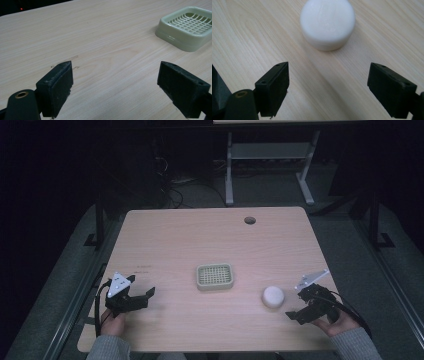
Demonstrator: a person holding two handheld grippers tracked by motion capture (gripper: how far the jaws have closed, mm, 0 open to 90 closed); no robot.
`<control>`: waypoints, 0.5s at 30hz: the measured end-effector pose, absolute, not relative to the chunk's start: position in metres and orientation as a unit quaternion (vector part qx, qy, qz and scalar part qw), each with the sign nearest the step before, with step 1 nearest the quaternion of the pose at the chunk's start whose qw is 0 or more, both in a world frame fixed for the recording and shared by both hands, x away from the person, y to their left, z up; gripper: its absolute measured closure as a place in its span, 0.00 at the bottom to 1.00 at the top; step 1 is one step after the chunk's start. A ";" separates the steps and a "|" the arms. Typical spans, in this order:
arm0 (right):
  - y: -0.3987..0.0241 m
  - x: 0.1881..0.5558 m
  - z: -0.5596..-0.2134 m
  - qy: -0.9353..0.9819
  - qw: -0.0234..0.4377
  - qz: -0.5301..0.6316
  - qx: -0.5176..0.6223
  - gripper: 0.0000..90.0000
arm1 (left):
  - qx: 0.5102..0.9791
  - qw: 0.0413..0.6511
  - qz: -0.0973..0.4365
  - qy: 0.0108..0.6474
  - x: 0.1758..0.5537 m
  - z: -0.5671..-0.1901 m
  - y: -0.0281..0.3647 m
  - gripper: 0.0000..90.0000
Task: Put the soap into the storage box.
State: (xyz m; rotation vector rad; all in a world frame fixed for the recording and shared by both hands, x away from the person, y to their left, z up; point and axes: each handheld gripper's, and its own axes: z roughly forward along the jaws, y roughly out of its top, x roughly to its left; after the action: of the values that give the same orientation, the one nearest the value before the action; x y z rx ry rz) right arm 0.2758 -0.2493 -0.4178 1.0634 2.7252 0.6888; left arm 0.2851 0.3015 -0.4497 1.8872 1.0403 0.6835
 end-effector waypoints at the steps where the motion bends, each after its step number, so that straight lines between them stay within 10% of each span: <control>1: -0.248 0.277 -0.417 0.907 0.066 0.226 0.350 0.19 | 0.755 0.427 0.274 0.416 0.285 -0.450 0.302 0.14; 15: -0.230 0.291 -0.409 0.919 0.060 0.209 0.329 0.19 | 0.752 0.432 0.271 0.418 0.285 -0.450 0.300 0.14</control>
State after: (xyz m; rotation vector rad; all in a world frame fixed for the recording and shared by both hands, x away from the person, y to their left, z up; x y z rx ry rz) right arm 0.2907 -0.2305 -0.4094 0.9955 2.7821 0.6337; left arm 0.2852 0.3003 -0.4502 1.8750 1.0426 0.6754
